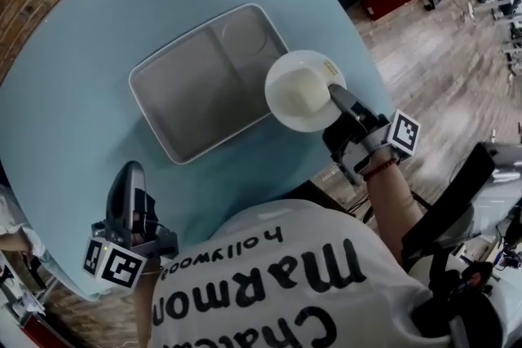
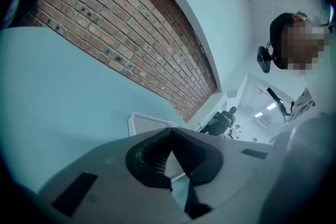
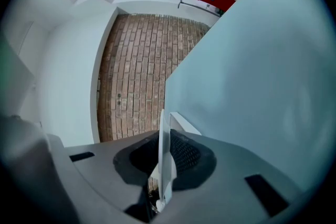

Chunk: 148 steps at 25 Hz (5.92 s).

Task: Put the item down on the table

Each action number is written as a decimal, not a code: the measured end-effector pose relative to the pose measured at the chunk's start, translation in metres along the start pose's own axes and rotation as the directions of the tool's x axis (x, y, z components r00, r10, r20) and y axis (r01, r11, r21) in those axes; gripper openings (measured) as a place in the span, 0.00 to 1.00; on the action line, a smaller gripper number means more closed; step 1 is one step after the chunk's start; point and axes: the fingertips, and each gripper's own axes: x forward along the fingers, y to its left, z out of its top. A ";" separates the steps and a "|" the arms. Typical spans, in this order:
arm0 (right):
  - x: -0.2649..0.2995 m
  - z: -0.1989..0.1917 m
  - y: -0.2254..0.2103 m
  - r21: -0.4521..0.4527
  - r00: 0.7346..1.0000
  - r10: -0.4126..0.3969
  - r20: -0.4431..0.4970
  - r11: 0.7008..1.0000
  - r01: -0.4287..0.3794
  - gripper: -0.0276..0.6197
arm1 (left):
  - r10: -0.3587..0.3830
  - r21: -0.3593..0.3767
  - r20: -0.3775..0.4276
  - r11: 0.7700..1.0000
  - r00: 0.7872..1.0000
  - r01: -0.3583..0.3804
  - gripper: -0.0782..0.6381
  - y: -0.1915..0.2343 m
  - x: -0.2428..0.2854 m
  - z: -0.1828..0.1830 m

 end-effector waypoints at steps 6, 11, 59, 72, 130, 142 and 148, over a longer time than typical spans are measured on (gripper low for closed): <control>-0.002 -0.006 0.007 -0.026 1.000 -0.001 -0.015 1.000 0.001 0.10 | 0.102 0.034 0.056 0.994 0.993 -0.104 0.12 0.020 -0.014 -0.003; 0.001 -0.011 0.013 -0.045 0.998 -0.018 -0.054 0.999 0.016 0.10 | 0.150 -0.012 0.092 0.989 0.984 -0.150 0.12 0.025 -0.037 0.000; 0.069 -0.014 0.002 -0.624 0.774 -0.325 -0.543 0.773 -0.113 0.09 | 0.515 -0.151 0.303 0.857 0.802 -0.493 0.12 -0.078 -0.119 -0.064; 0.078 -0.026 0.003 -0.784 0.766 -0.380 -0.519 0.569 -0.249 0.16 | 0.537 -0.157 0.311 0.843 0.784 -0.515 0.12 -0.086 -0.129 -0.065; -0.075 -0.090 0.032 -0.973 0.885 -0.406 -0.228 0.138 -0.187 0.07 | 0.232 -0.073 0.308 0.973 0.923 -0.220 0.12 -0.135 -0.171 -0.102; -0.121 -0.110 0.036 -0.976 0.912 -0.366 -0.186 0.179 -0.127 0.06 | 0.115 0.001 0.215 0.993 0.970 -0.118 0.12 -0.136 -0.175 -0.116; -0.127 -0.113 0.037 -0.974 0.918 -0.357 -0.175 0.199 -0.108 0.06 | 0.080 0.008 0.228 0.996 0.970 -0.084 0.12 -0.142 -0.175 -0.109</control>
